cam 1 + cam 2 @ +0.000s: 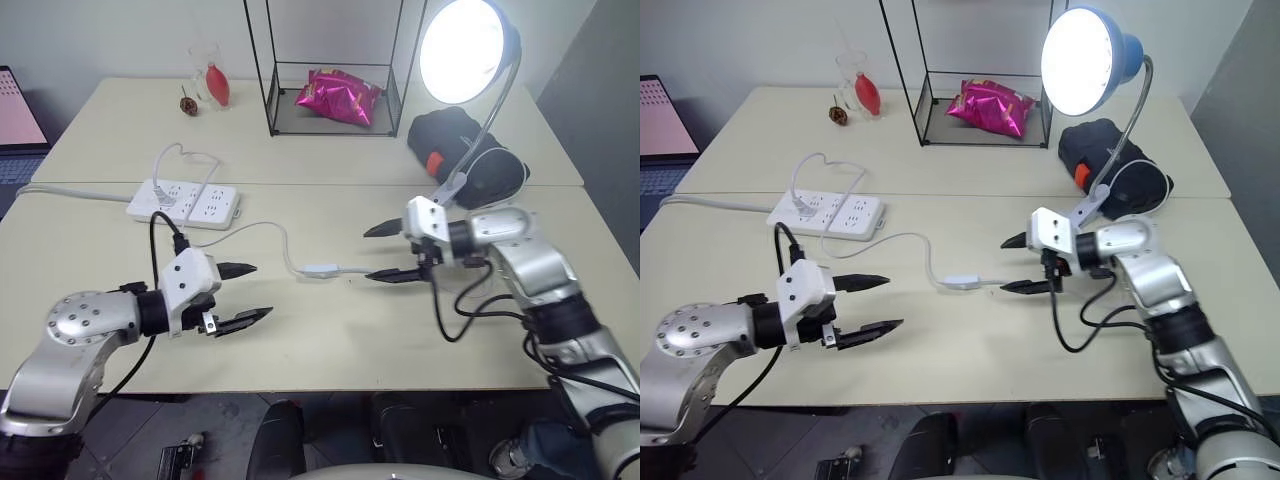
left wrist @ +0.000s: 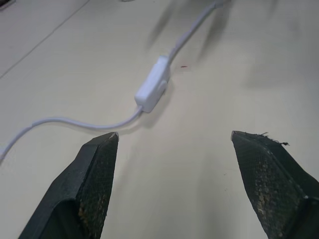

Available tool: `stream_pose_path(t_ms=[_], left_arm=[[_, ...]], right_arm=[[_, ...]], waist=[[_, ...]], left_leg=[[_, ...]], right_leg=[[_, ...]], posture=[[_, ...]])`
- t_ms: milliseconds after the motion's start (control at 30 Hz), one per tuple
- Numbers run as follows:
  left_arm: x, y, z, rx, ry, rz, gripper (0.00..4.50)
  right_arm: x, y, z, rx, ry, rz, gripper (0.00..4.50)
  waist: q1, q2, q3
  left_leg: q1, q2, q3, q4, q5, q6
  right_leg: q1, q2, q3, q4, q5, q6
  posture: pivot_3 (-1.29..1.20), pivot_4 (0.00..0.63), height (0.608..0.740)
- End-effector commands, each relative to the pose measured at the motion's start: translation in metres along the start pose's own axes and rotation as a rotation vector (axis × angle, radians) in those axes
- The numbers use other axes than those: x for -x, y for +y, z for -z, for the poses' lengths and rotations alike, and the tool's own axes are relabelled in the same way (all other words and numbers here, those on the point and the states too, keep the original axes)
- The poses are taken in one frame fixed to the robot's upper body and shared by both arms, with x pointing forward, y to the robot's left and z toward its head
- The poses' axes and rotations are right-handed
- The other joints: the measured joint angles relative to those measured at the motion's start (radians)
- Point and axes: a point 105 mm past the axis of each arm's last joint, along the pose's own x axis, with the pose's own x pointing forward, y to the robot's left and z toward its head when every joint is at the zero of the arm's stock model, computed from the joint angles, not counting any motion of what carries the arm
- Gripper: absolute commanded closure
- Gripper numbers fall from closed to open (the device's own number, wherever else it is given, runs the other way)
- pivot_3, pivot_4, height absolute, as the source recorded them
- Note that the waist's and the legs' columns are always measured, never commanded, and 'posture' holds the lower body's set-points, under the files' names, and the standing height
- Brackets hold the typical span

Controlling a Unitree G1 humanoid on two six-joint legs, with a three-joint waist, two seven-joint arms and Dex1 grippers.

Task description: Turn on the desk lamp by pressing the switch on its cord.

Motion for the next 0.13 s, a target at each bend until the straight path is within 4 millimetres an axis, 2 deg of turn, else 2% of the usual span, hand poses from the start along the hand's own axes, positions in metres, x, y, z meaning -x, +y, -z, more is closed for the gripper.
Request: stream_pose_path(t_ms=[33, 133], left_arm=[[0.0128, 0.0036, -0.0067, -0.029, 0.009, -0.035, 0.75], [0.0176, 0.0025, -0.0059, -0.018, 0.013, -0.029, 0.75]], right_arm=[[0.0141, 0.0129, -0.022, 0.004, -0.049, 0.012, 0.69], [0.0196, 0.0192, -0.0203, -0.019, -0.038, 0.047, 0.69]], waist=[[-0.002, 0.0, 0.0], [-0.002, 0.0, 0.0]], left_leg=[[0.0, 0.0, 0.0, 0.0, 0.0, 0.0], [0.002, 0.0, 0.0, 0.0, 0.0, 0.0]], right_leg=[[0.0, 0.0, 0.0, 0.0, 0.0, 0.0], [0.0, 0.0, 0.0, 0.0, -0.001, -0.002]], posture=[[0.0, 0.15, 0.74], [0.0, 0.15, 0.74]])
